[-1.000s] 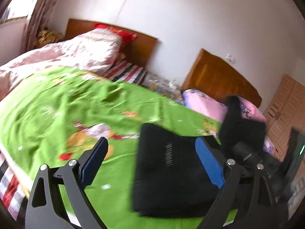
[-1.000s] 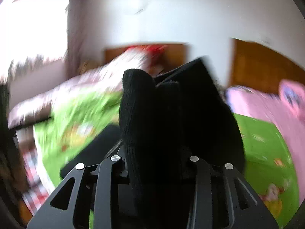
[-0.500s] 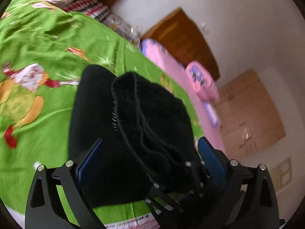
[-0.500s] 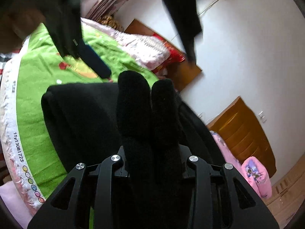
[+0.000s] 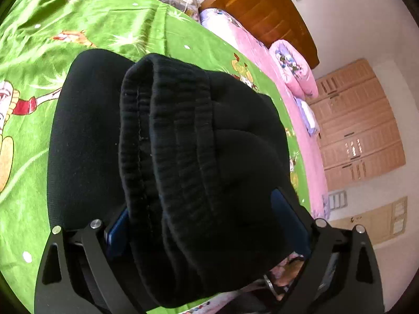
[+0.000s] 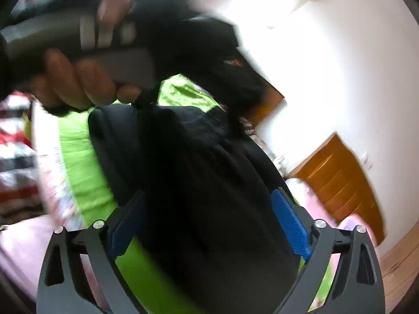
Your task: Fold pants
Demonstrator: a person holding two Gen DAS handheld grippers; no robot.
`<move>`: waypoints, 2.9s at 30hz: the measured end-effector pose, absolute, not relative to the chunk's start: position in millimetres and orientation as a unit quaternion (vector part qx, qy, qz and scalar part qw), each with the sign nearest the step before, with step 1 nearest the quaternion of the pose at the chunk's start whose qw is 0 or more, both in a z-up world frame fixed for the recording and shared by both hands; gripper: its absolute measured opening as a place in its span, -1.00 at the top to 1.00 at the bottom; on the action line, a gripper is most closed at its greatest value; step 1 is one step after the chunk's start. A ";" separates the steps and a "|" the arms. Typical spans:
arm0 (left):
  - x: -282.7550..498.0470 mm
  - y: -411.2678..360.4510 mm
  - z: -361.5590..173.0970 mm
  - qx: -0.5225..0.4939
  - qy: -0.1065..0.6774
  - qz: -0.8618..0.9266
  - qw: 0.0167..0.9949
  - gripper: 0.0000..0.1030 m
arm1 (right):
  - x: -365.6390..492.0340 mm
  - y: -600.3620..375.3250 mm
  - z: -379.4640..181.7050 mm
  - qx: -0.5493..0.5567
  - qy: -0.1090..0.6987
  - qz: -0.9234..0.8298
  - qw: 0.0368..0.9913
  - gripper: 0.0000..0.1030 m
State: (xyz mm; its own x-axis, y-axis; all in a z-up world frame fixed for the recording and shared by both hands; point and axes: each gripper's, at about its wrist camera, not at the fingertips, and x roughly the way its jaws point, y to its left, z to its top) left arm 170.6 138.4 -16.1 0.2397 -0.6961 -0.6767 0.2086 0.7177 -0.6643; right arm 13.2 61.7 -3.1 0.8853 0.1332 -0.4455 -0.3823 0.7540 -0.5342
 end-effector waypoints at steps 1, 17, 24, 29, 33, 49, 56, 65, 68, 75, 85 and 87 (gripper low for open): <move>170.3 135.9 -15.7 -0.213 0.539 -0.295 0.759 -0.87 | 11.0 45.6 -1.0 -0.297 0.202 0.136 0.923 -0.77; 160.8 131.9 -3.5 -0.153 0.502 -0.229 0.820 0.41 | 9.5 -104.9 -34.4 -0.042 0.306 0.097 0.946 -0.78; 161.7 130.3 -9.9 -0.146 0.506 -0.228 0.819 0.07 | 30.9 -95.4 -48.0 -0.049 0.333 0.040 0.941 -0.78; 161.3 120.6 -16.5 -0.147 0.493 -0.249 0.820 -0.57 | 26.7 -97.2 -40.0 -0.051 0.321 0.033 0.945 -0.78; 160.3 112.7 -13.9 -0.124 0.493 -0.220 0.833 0.00 | 31.3 -103.6 -40.2 -0.046 0.321 0.021 0.946 -0.78; 124.1 171.8 95.5 -0.167 0.386 -0.245 0.874 0.60 | 31.9 -66.1 -30.9 -0.136 0.296 0.007 0.946 -0.78; 138.8 236.9 -38.3 -0.324 0.439 -0.237 0.804 0.50 | 40.1 -74.9 -40.6 -0.109 0.325 0.030 0.939 -0.78; 85.5 246.5 31.0 -0.244 0.361 -0.105 0.894 -0.63 | 14.5 -101.5 -14.6 -0.034 0.323 0.165 0.931 -0.78; 59.2 233.0 65.9 -0.221 0.320 -0.159 0.907 -0.70 | 17.2 -103.6 9.7 -0.014 0.297 0.177 0.938 -0.79; 70.9 128.2 39.1 -0.059 0.374 -0.163 0.911 -0.82 | 72.2 -44.6 4.7 -0.055 0.335 0.177 0.924 -0.79; 78.3 114.9 -2.4 0.022 0.374 -0.121 0.919 -0.97 | 80.5 -71.7 -7.3 -0.015 0.386 0.204 0.900 -0.91; 77.1 114.3 9.2 0.016 0.377 -0.127 0.917 -0.97 | 86.9 -80.0 14.4 0.006 0.369 0.225 0.902 -0.91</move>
